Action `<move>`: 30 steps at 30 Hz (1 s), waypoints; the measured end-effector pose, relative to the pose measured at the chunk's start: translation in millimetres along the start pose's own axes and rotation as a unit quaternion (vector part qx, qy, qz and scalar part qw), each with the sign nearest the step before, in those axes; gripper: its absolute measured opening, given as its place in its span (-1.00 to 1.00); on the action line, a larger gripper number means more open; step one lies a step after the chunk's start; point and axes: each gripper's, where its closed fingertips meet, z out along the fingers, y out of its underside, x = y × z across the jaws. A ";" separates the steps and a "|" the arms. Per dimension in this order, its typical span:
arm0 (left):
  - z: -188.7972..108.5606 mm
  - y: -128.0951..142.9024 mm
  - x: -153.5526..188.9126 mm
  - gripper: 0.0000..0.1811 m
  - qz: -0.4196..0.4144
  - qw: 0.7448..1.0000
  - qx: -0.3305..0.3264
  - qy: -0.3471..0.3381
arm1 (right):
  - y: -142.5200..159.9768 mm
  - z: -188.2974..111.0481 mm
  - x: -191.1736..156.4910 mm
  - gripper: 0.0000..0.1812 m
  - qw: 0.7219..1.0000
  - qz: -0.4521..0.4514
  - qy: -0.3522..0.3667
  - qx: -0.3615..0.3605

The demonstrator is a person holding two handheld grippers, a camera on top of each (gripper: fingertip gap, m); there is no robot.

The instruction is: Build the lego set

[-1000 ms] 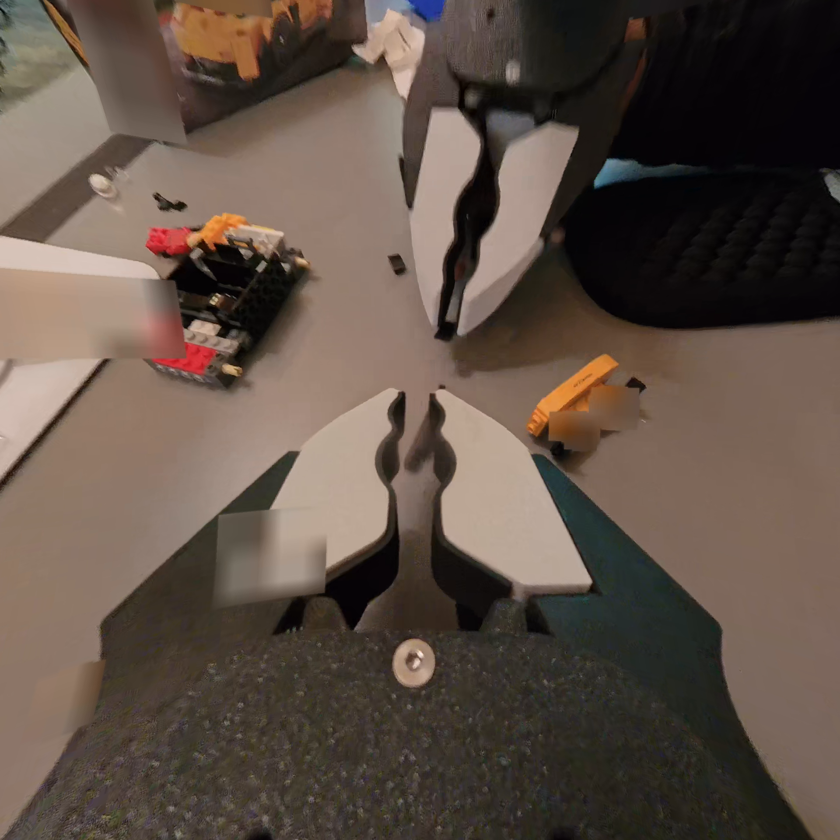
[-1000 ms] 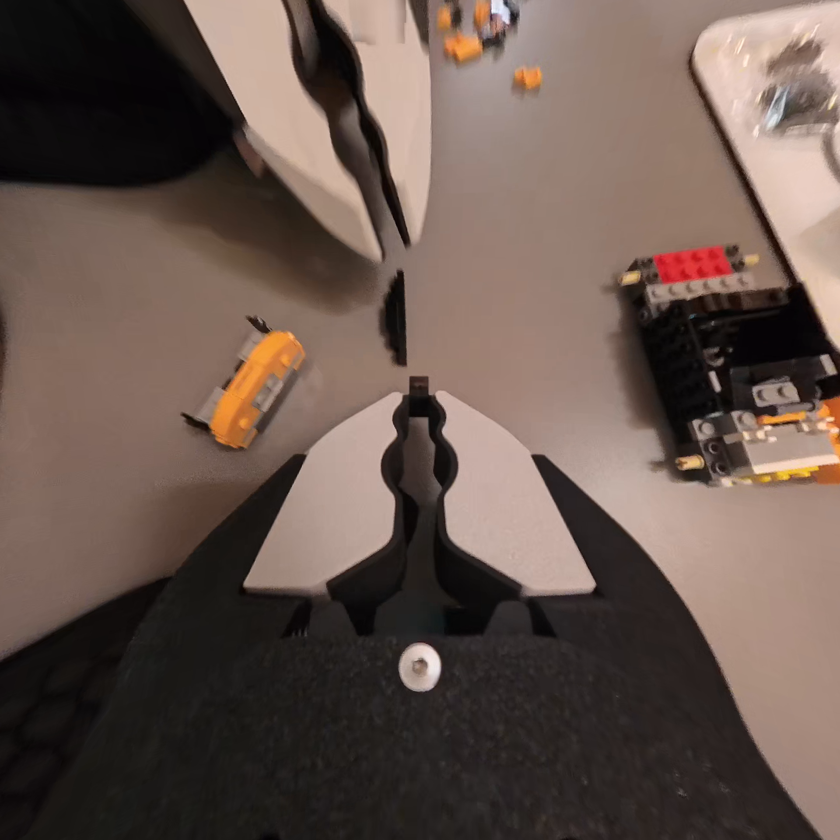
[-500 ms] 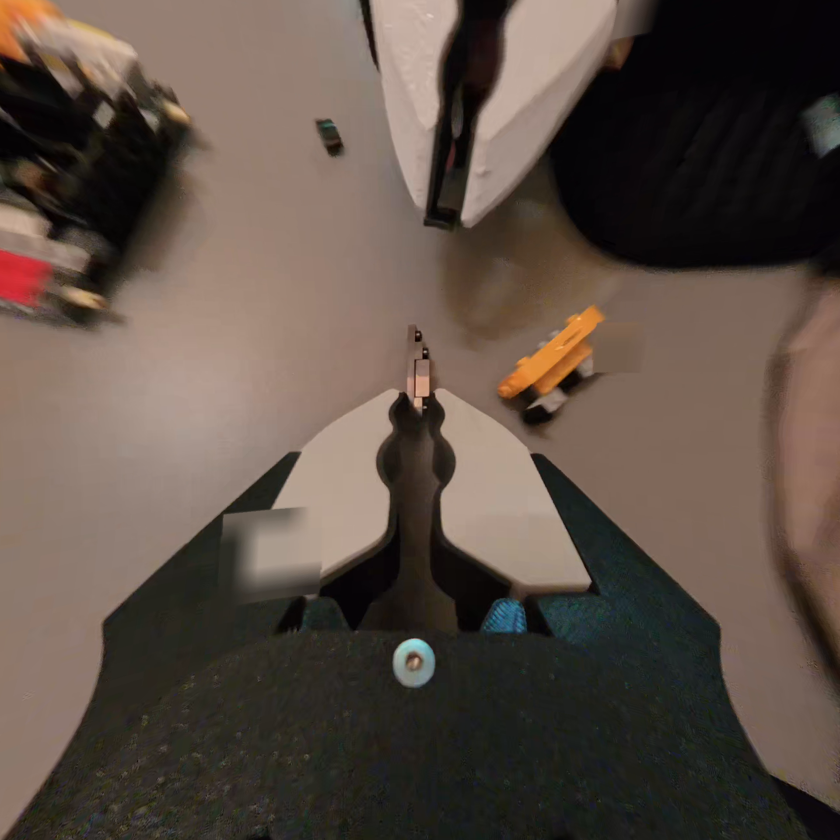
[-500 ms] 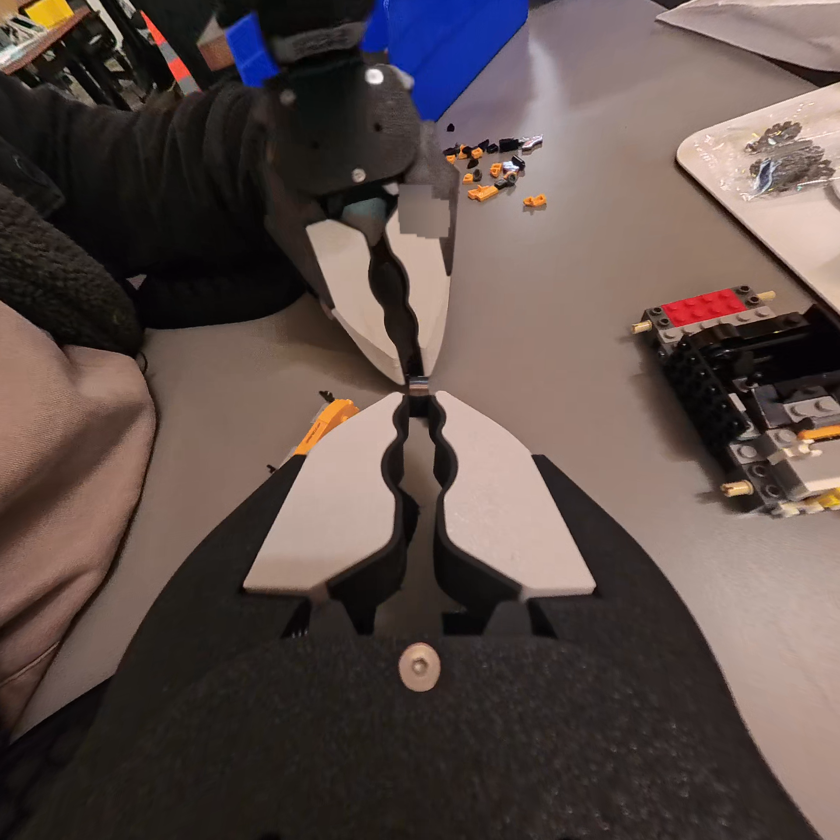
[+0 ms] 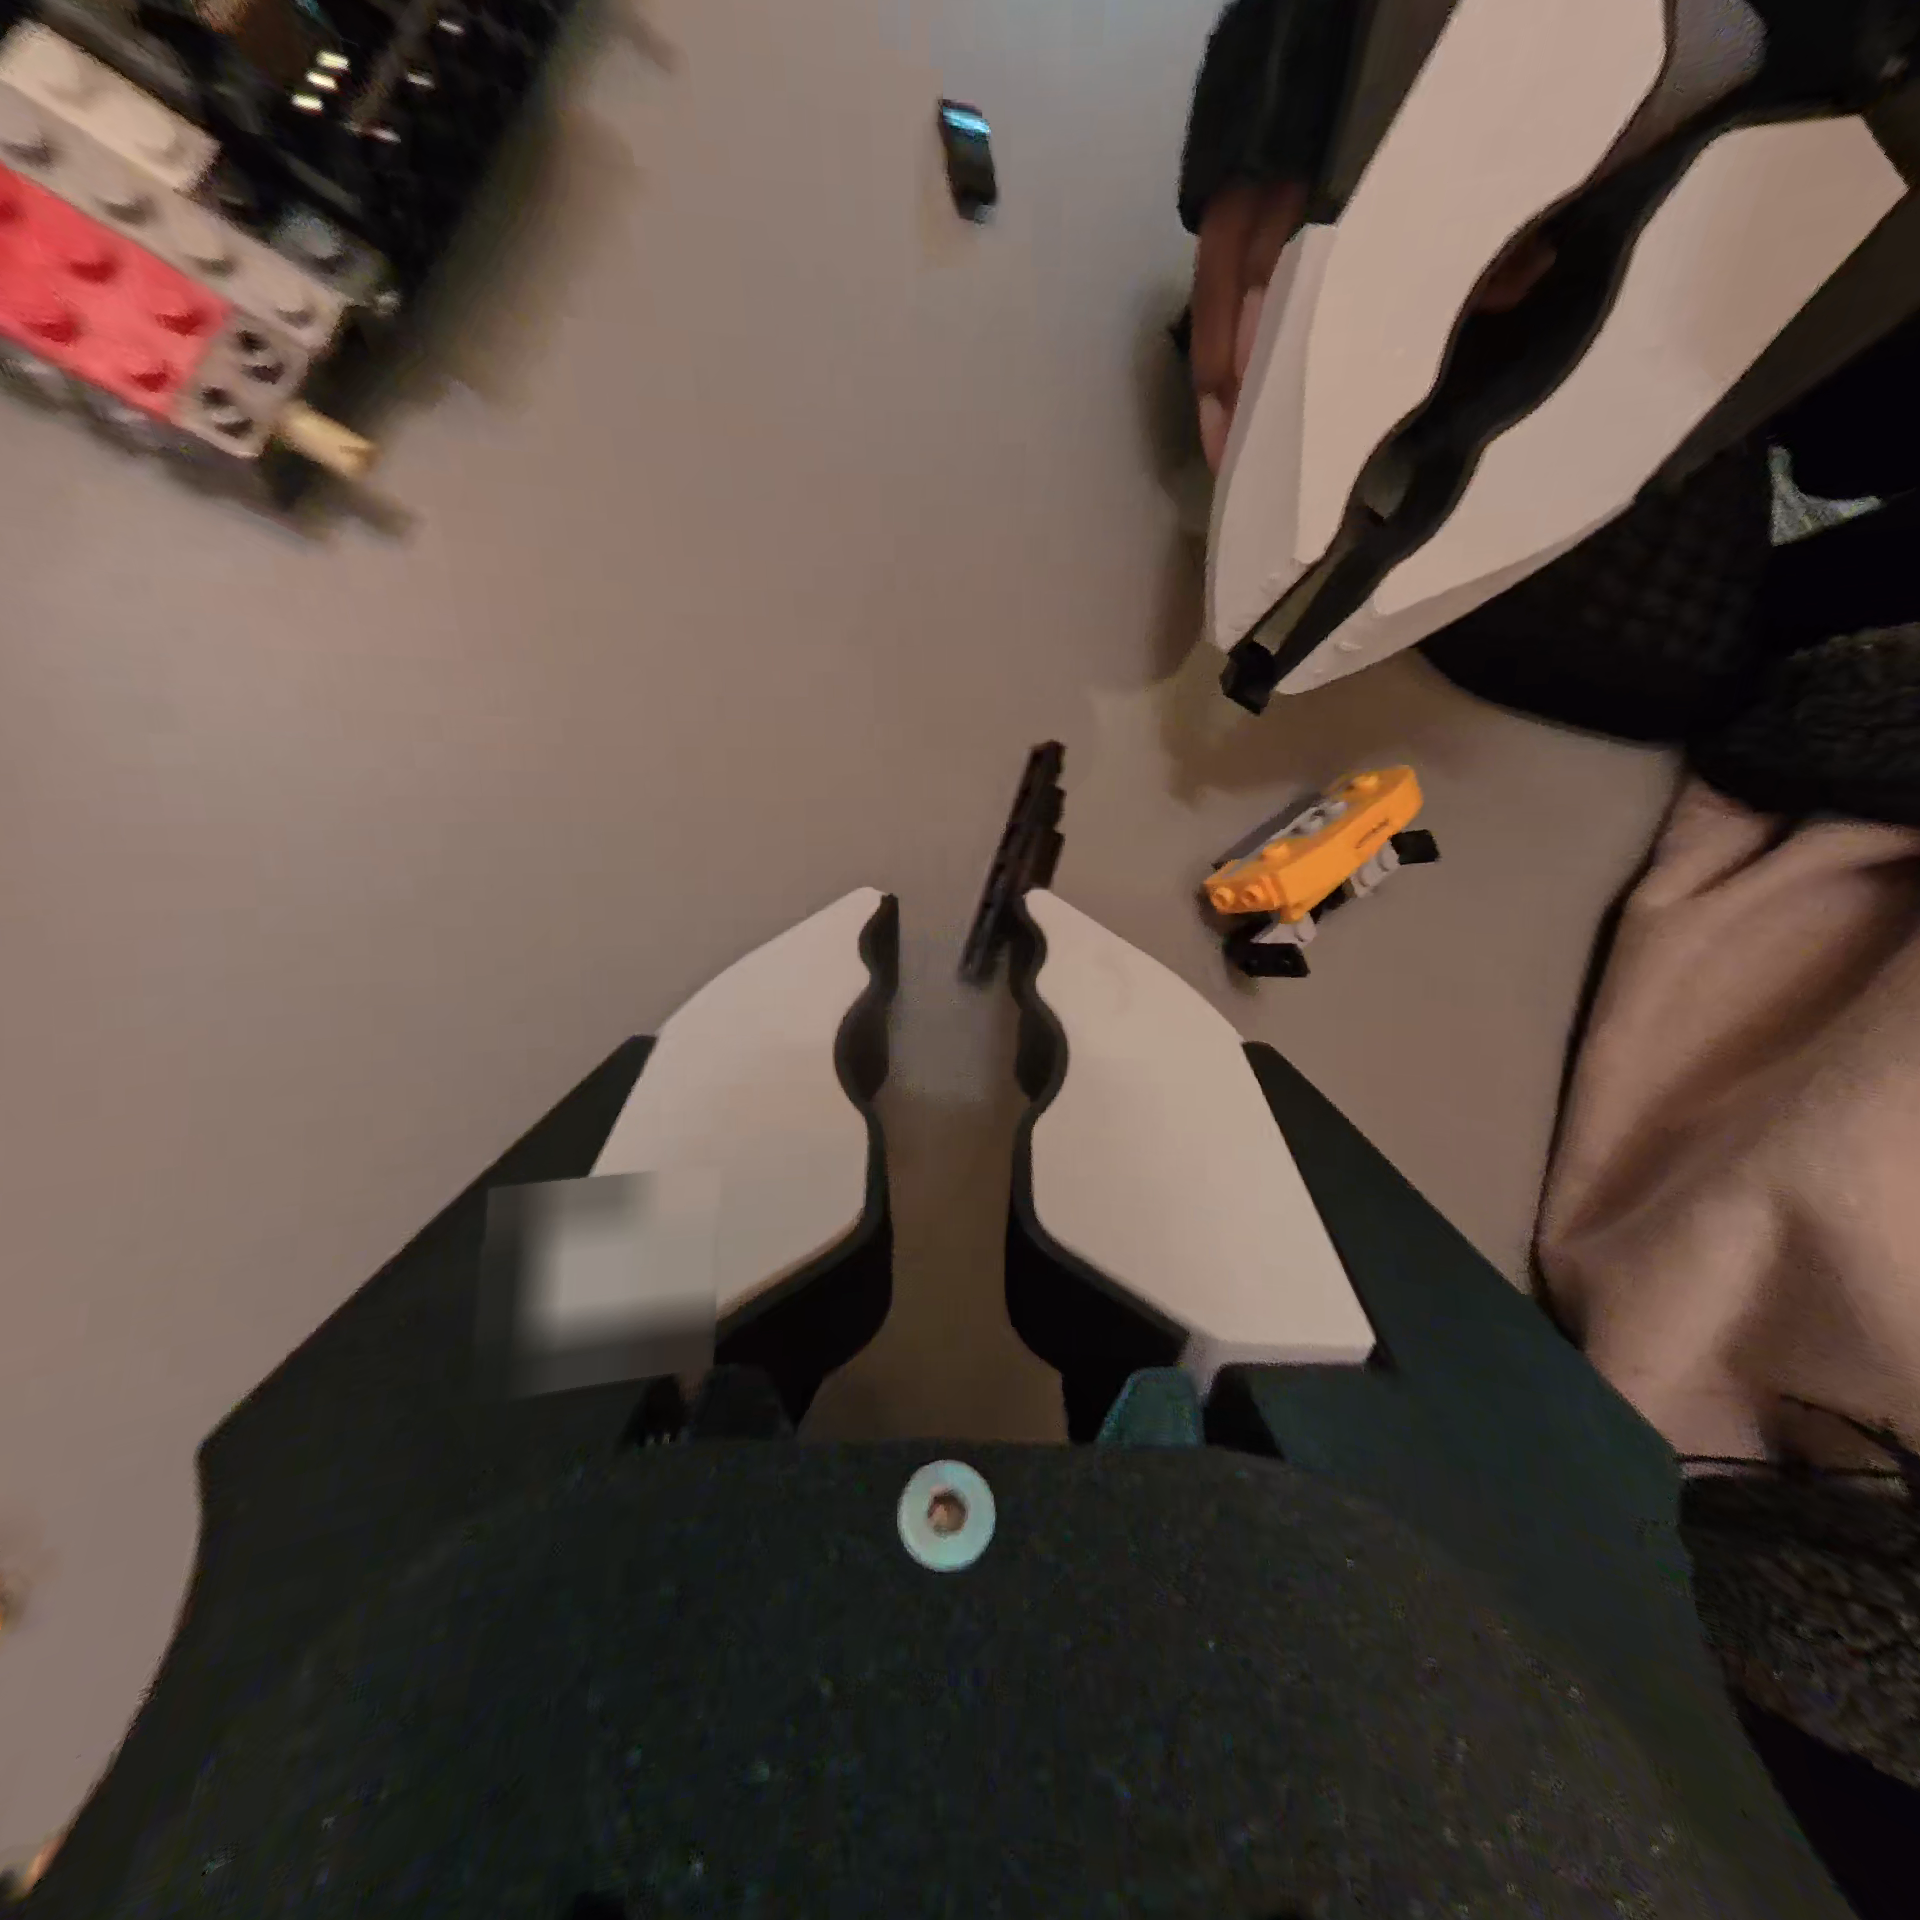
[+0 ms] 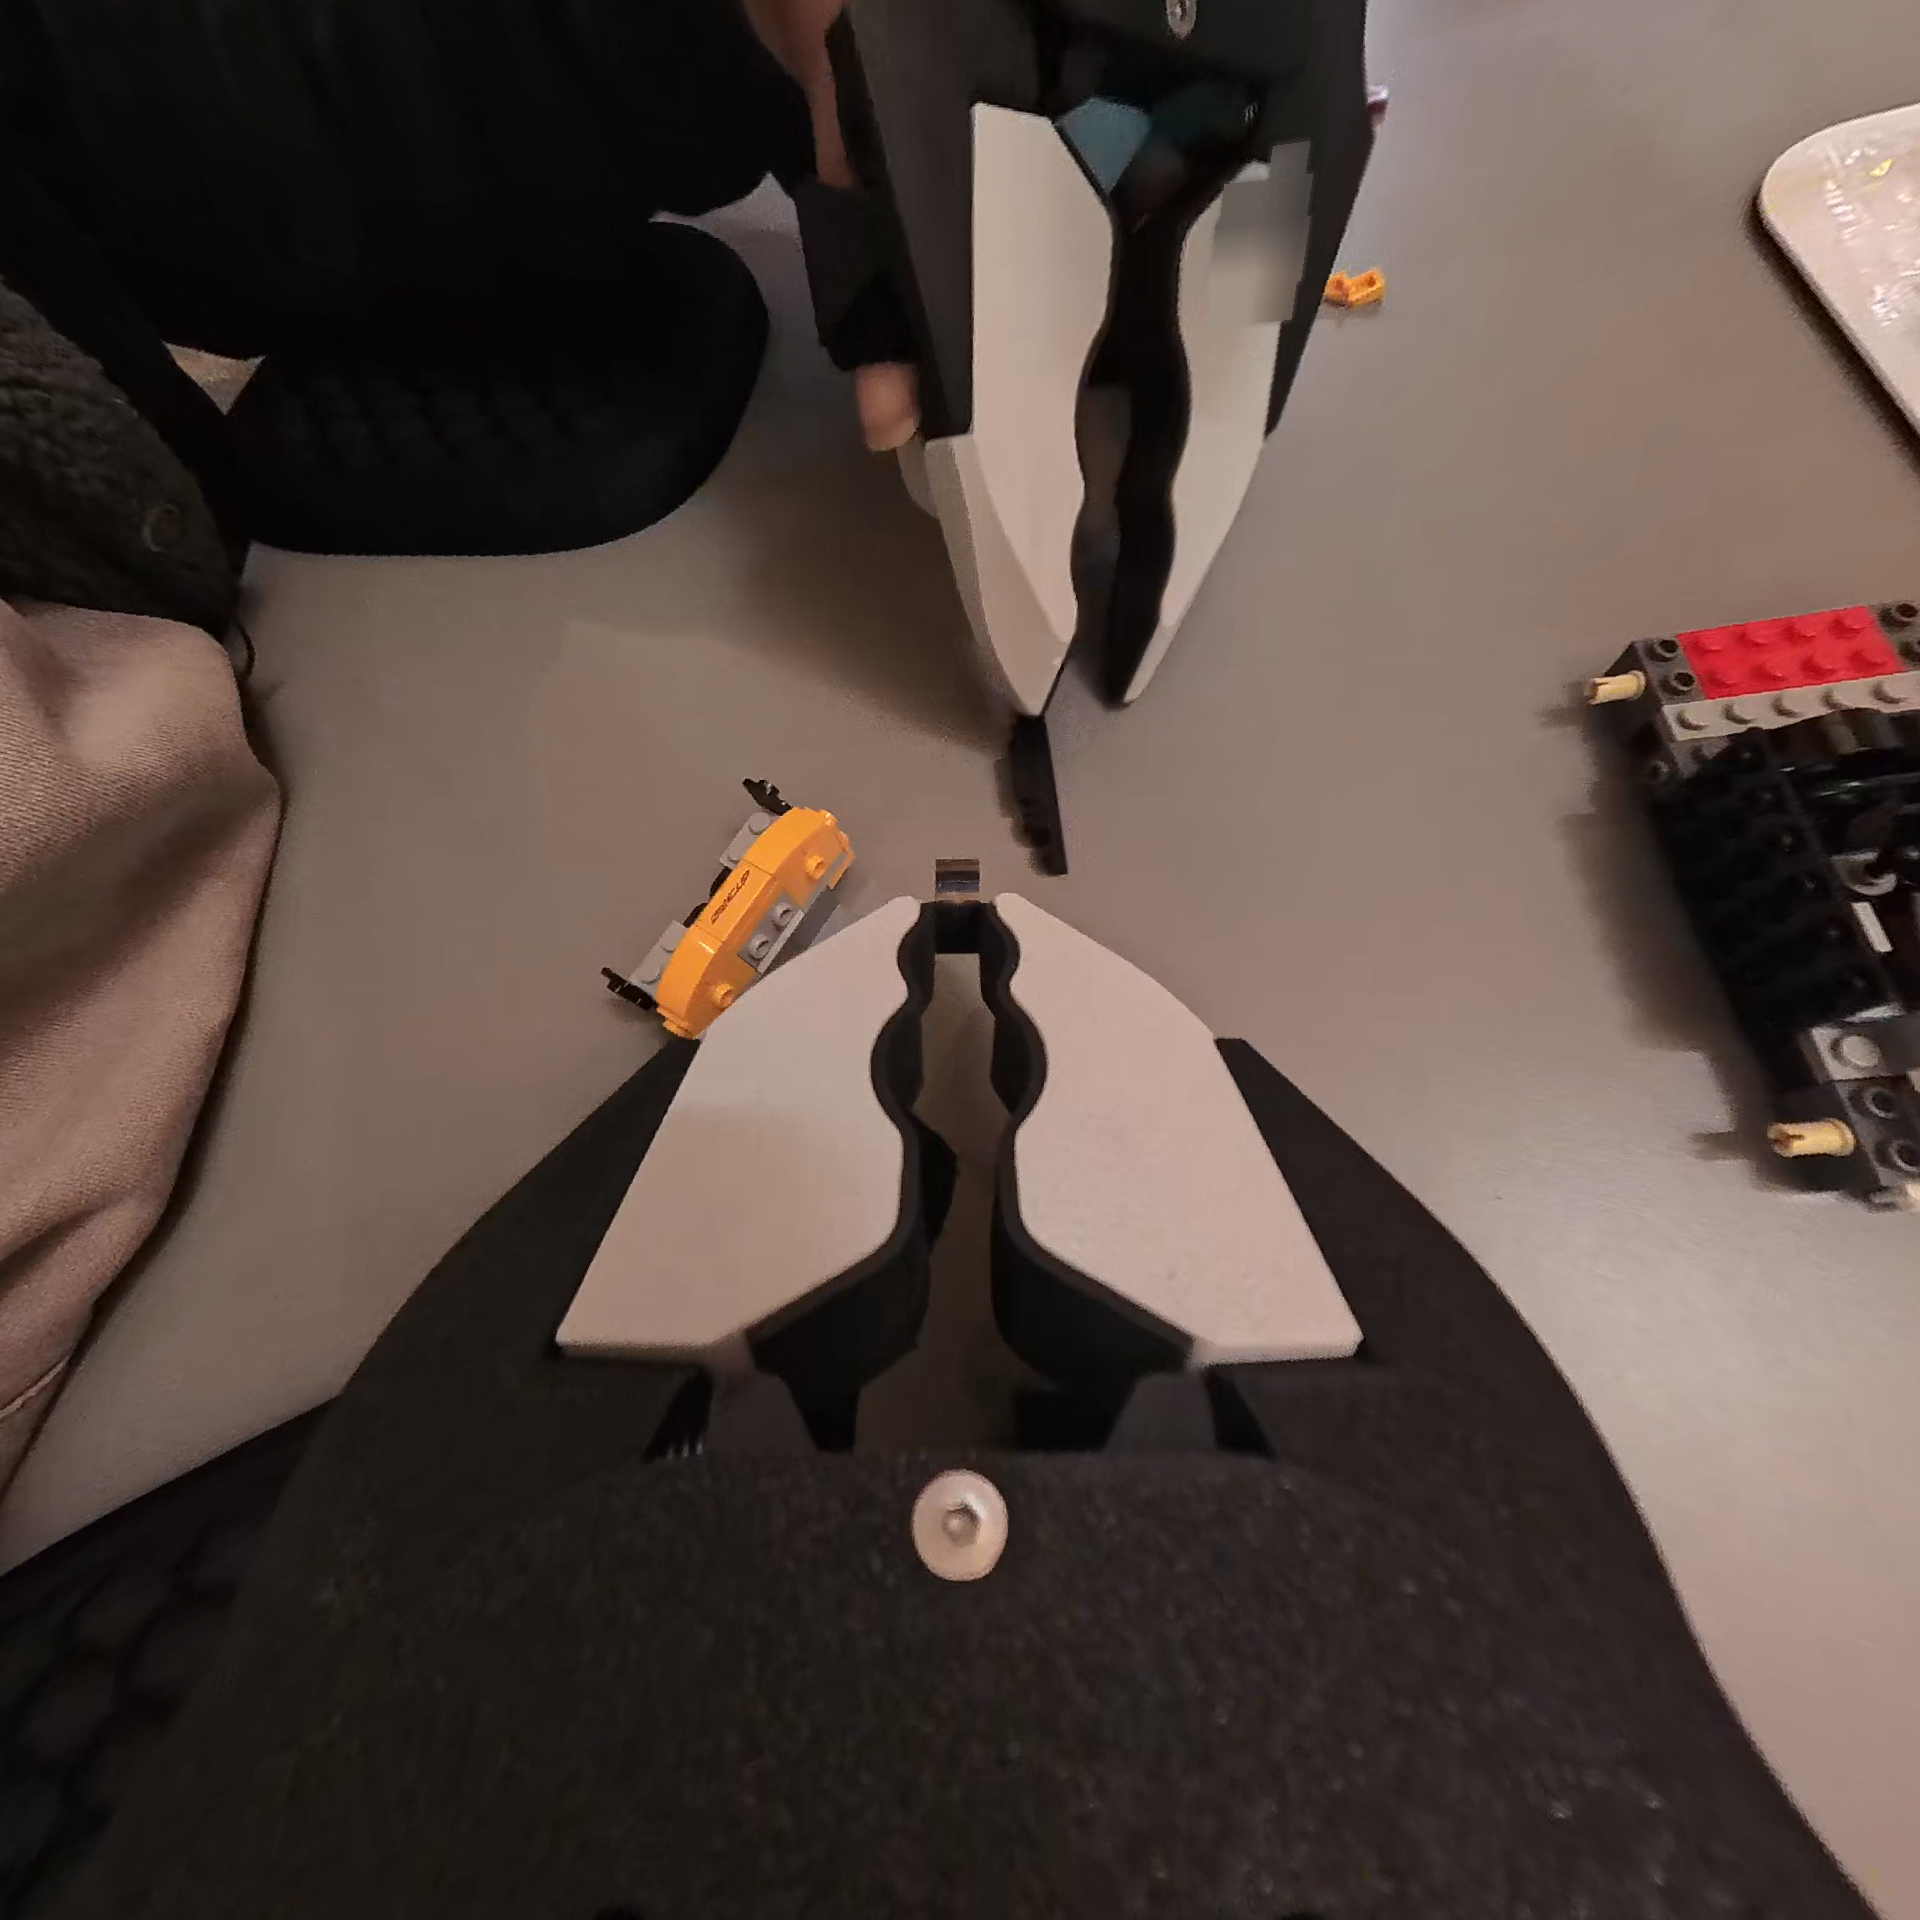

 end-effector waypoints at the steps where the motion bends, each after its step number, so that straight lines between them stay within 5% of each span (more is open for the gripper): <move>1: -2.9 -0.8 -4.3 -0.73 -0.001 1.000 0.007 -0.012 | -0.4 -0.1 0.5 -0.92 1.000 0.002 0.001 0.001; 6: -13.5 -9.0 4.1 -0.82 0.154 0.982 0.066 -0.088 | -0.5 -1.6 4.7 -0.92 1.000 -0.001 0.015 0.001; 12: -7.3 -2.2 27.7 -0.91 0.450 0.863 0.060 -0.222 | -1.0 -4.1 7.0 -0.92 1.000 -0.009 0.024 0.002; 21: 10.6 0.2 9.0 -0.89 0.531 0.818 -0.052 -0.217 | -2.1 -10.6 7.8 -0.92 0.999 -0.018 0.033 0.007; 24: 12.1 -5.3 8.1 -0.93 0.505 0.838 -0.056 -0.197 | -2.8 -14.1 9.2 -0.92 0.999 -0.018 0.037 0.011; 26: 13.1 -9.1 11.0 -0.94 0.439 0.885 -0.035 -0.153 | -3.7 -16.3 9.7 -0.92 0.999 -0.017 0.038 0.014; 28: 12.9 -9.4 18.5 -0.94 0.314 0.947 -0.015 -0.059 | -5.9 -18.0 8.3 -0.92 0.999 -0.013 0.032 0.021; 30: 10.4 -6.6 25.1 -0.94 0.179 0.983 -0.021 0.038 | -7.6 -18.7 6.3 -0.92 0.999 -0.010 0.026 0.025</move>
